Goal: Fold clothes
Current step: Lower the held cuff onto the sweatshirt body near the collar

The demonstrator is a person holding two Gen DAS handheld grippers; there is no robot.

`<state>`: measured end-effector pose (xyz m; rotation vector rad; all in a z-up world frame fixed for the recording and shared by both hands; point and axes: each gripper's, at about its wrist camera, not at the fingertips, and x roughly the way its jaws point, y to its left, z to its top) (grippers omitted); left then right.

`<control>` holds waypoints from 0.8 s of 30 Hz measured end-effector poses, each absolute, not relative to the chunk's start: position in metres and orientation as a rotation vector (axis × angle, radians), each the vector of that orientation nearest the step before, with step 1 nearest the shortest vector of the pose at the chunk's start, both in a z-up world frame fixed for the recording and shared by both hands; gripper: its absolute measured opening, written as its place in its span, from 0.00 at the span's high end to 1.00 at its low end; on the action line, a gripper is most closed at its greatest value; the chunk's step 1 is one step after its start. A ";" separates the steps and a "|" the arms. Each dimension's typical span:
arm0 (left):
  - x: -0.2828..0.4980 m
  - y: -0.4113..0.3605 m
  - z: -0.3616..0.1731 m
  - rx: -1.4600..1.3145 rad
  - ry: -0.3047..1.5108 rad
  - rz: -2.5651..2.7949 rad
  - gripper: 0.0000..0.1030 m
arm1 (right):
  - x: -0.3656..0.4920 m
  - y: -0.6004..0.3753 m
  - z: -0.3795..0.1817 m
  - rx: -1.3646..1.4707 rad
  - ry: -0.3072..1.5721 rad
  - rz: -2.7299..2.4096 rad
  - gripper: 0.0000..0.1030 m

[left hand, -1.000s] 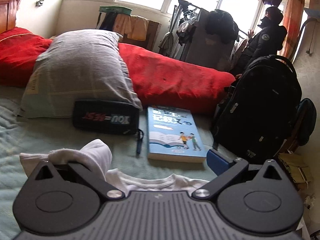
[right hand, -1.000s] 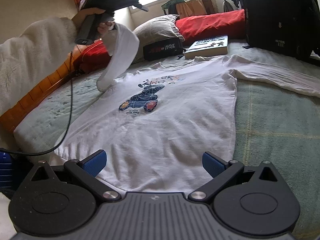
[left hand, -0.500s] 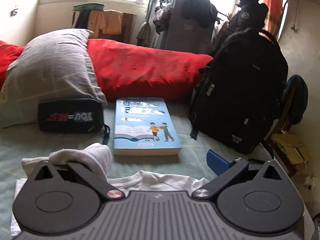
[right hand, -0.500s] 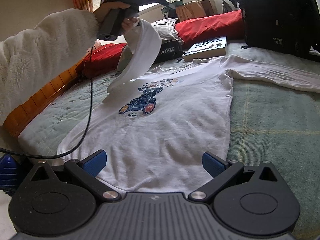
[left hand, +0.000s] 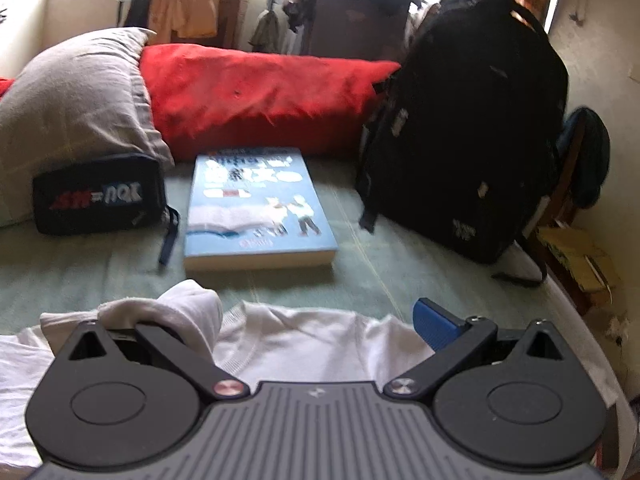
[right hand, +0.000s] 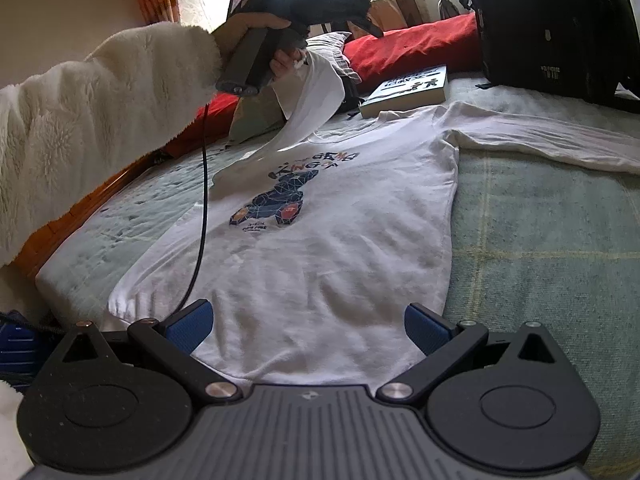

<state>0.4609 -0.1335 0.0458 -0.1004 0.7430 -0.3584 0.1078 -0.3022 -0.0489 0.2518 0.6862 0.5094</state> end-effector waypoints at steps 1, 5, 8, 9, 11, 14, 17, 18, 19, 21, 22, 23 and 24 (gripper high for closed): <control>0.461 -0.137 0.040 -0.092 0.749 -0.360 0.01 | 0.108 -0.302 -0.049 0.255 0.687 0.514 0.00; 0.464 -0.145 0.011 -0.104 0.801 -0.365 0.01 | 0.108 -0.300 -0.051 0.260 0.694 0.526 0.00; 0.465 -0.151 -0.013 -0.130 0.853 -0.390 0.01 | 0.109 -0.299 -0.052 0.249 0.703 0.517 0.00; 0.464 -0.153 -0.020 -0.135 0.868 -0.402 0.01 | 0.109 -0.299 -0.053 0.251 0.705 0.512 0.00; 0.460 -0.158 -0.031 -0.139 0.892 -0.432 0.01 | 0.110 -0.300 -0.053 0.256 0.704 0.504 0.00; 0.449 -0.160 -0.041 -0.153 0.918 -0.456 0.01 | 0.110 -0.302 -0.053 0.262 0.702 0.501 0.00; 0.433 -0.156 -0.044 -0.172 0.930 -0.483 0.01 | 0.110 -0.302 -0.053 0.263 0.703 0.503 0.00; 0.428 -0.154 -0.044 -0.175 0.933 -0.496 0.01 | 0.110 -0.301 -0.054 0.262 0.704 0.504 0.00; 0.422 -0.150 -0.043 -0.179 0.941 -0.510 0.01 | 0.110 -0.301 -0.054 0.262 0.705 0.504 0.00; 0.413 -0.141 -0.042 -0.188 0.951 -0.532 0.01 | 0.110 -0.302 -0.054 0.263 0.702 0.503 0.00; 0.411 -0.135 -0.041 -0.188 0.946 -0.529 0.01 | 0.109 -0.302 -0.054 0.266 0.700 0.503 0.00; 0.409 -0.129 -0.040 -0.188 0.942 -0.526 0.01 | 0.109 -0.303 -0.054 0.270 0.698 0.504 0.00; 0.407 -0.123 -0.039 -0.189 0.937 -0.524 0.01 | 0.109 -0.304 -0.054 0.274 0.697 0.503 0.00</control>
